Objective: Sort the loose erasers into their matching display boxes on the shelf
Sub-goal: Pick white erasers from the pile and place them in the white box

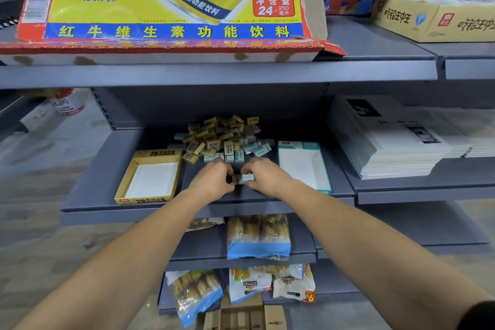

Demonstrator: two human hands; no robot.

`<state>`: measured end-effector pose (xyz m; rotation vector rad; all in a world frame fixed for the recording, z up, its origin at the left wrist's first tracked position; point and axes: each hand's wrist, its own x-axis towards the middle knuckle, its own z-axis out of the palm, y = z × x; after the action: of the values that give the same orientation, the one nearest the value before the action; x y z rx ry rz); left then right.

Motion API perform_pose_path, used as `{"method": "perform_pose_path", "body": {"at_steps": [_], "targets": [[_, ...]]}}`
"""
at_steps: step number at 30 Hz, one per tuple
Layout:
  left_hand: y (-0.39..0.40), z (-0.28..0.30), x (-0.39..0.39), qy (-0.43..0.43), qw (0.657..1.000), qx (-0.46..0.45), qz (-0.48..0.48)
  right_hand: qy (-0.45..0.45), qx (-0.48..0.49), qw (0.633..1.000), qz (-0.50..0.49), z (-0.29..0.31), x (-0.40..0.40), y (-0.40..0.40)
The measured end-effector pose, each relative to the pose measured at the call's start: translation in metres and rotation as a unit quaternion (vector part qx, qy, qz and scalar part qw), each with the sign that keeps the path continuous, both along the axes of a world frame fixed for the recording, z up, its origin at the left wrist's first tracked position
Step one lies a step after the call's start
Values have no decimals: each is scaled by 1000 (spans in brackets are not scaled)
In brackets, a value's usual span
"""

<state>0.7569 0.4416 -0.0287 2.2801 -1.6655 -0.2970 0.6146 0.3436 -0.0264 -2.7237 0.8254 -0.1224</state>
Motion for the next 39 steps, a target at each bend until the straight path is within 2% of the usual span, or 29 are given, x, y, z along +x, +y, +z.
{"method": "perform_pose_path", "body": {"at_steps": [9, 19, 28, 39], "targets": [[-1, 11, 6, -35, 999, 32, 17, -16, -3, 1000, -9, 21, -13, -13], [-32, 18, -37, -28, 998, 17, -46, -9, -14, 997, -72, 75, -95, -55], [-49, 16, -62, -38, 996, 19, -79, 31, 22, 997, -63, 71, -145, -53], [-48, 9, -66, -38, 995, 12, -86, 48, 27, 996, -63, 56, -152, -52]]}}
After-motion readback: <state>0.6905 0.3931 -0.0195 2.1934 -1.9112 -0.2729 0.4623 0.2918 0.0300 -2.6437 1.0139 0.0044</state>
